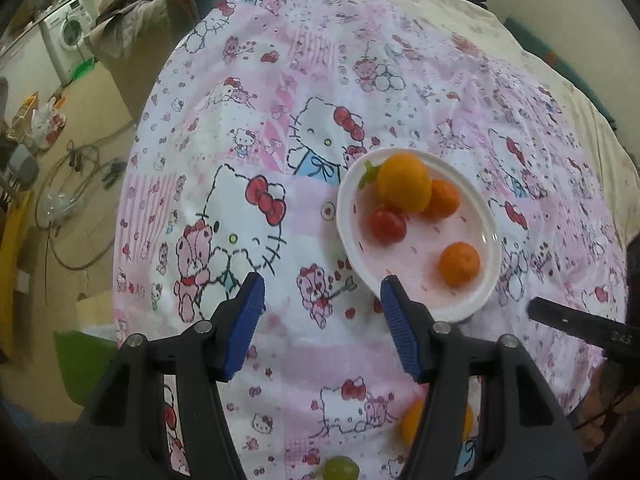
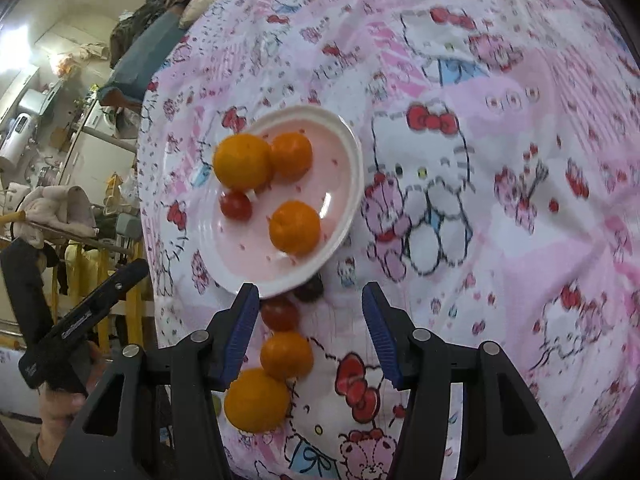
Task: Organize fruits
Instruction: 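Reach the right tool to a dark red cherry tomato and grasp it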
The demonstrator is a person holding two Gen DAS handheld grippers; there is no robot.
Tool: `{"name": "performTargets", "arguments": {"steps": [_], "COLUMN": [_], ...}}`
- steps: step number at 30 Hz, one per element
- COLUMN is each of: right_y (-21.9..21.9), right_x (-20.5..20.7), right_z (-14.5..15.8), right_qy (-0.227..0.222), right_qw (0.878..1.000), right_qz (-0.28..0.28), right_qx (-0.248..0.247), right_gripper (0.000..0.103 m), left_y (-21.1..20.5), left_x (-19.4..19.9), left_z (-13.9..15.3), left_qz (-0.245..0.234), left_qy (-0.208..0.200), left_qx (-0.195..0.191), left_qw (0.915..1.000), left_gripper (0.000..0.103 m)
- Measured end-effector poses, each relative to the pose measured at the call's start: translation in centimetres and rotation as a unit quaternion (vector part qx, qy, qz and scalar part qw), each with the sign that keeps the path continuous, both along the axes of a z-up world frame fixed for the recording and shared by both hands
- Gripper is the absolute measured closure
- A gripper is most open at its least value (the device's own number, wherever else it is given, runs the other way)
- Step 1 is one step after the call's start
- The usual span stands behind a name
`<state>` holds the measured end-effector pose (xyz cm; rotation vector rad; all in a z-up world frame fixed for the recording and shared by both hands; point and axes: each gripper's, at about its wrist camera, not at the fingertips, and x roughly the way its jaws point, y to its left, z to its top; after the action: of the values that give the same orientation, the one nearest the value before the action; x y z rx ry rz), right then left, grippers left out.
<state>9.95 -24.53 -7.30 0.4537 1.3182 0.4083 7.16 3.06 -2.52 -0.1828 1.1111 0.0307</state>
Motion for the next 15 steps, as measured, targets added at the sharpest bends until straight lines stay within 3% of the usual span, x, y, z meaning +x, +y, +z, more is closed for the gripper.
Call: {"name": "performTargets", "arguments": {"steps": [6,15], "right_y": [1.9,6.3], "right_x": [-0.3,0.3], "right_z": [-2.3,-4.2], "right_qy": [0.050,0.061], "right_qw": [0.998,0.996], "right_qz": [0.013,0.063], "right_qx": [0.047,-0.001], "right_gripper": [0.047,0.047], "left_y": [0.7,1.3], "left_x": [-1.6,-1.7], "left_z": [0.0,-0.8], "left_qz": [0.012,0.022], "left_qy": [0.005,0.015], "left_qx": [-0.021,-0.029], "left_qw": [0.9997,0.9992], "left_gripper": [0.046,0.046]}}
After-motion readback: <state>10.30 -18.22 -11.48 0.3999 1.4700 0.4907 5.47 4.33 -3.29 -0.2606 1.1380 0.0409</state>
